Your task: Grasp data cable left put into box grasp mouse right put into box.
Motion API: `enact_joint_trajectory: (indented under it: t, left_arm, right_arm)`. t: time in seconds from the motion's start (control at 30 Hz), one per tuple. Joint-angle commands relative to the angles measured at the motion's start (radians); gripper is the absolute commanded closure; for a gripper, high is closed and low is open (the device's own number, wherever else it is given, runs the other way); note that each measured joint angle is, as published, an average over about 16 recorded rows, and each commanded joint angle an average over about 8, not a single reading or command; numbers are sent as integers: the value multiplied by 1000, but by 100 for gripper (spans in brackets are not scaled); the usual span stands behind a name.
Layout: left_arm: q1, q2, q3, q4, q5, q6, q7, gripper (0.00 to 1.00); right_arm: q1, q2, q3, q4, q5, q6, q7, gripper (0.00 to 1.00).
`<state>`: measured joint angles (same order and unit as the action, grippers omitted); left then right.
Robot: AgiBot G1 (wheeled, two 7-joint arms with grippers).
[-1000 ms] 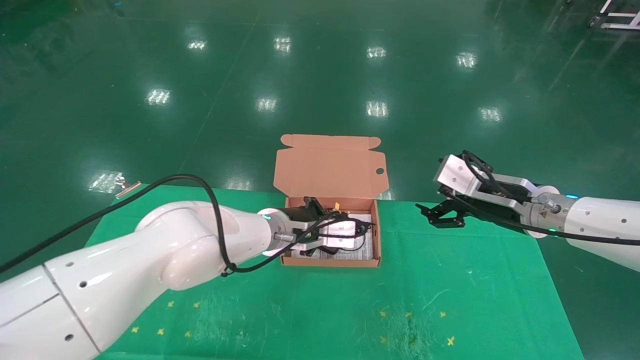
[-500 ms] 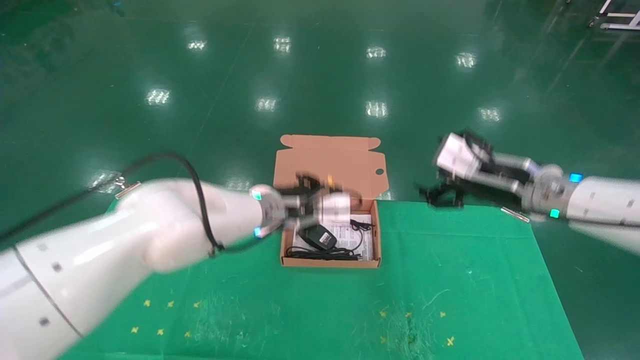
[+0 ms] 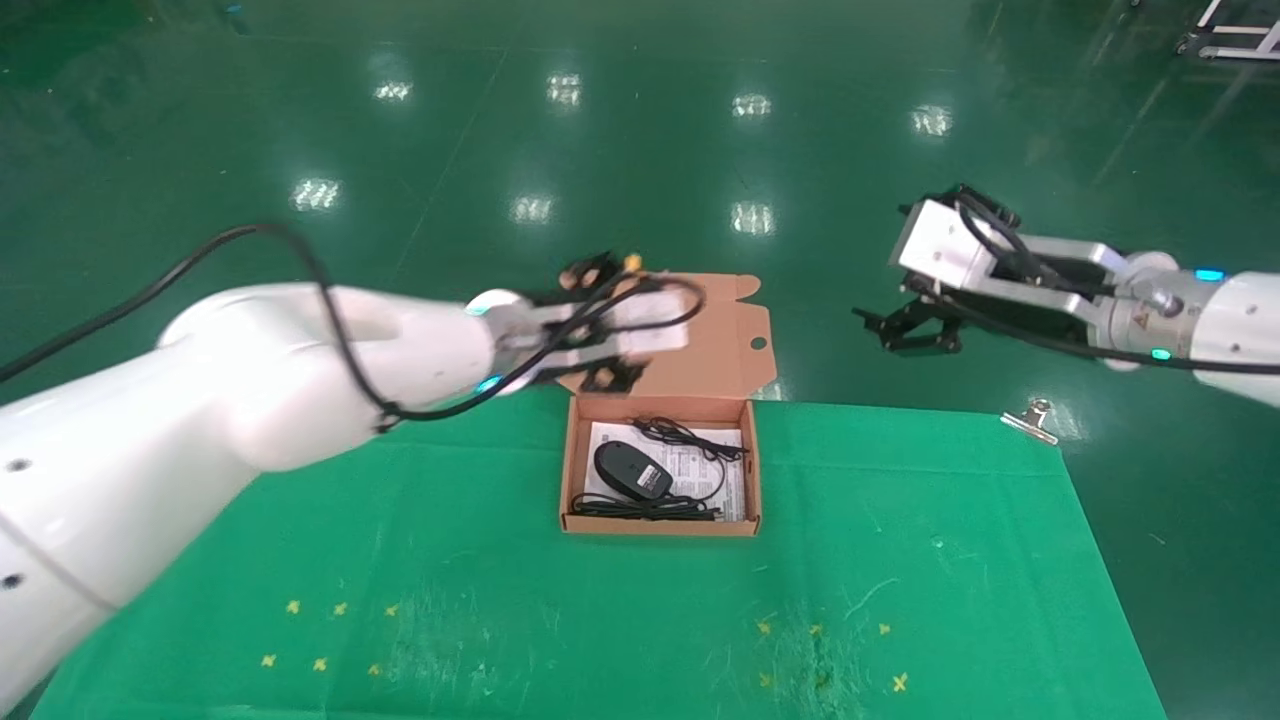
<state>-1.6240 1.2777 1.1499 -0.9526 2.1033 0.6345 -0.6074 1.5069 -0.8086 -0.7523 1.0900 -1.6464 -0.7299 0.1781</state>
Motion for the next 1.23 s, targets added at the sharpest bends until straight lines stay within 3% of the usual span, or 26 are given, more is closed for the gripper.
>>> enact_joint_trajectory:
  t: [0.03,1.13,1.23]
  left_arm:
    - [14,-19,-25,-9,-39,24,12,0]
    - [348,-422,-552,-210,-870,545,266,0]
    - [363,-440,-576,-219,-908,569,277,0]
  right_arm:
    - [-10,6,13,5,24,-21,0,0]
    - [-270,124,296,122,573,-480,6,0]
    - [-282,129,309,127,598,-500,6,0]
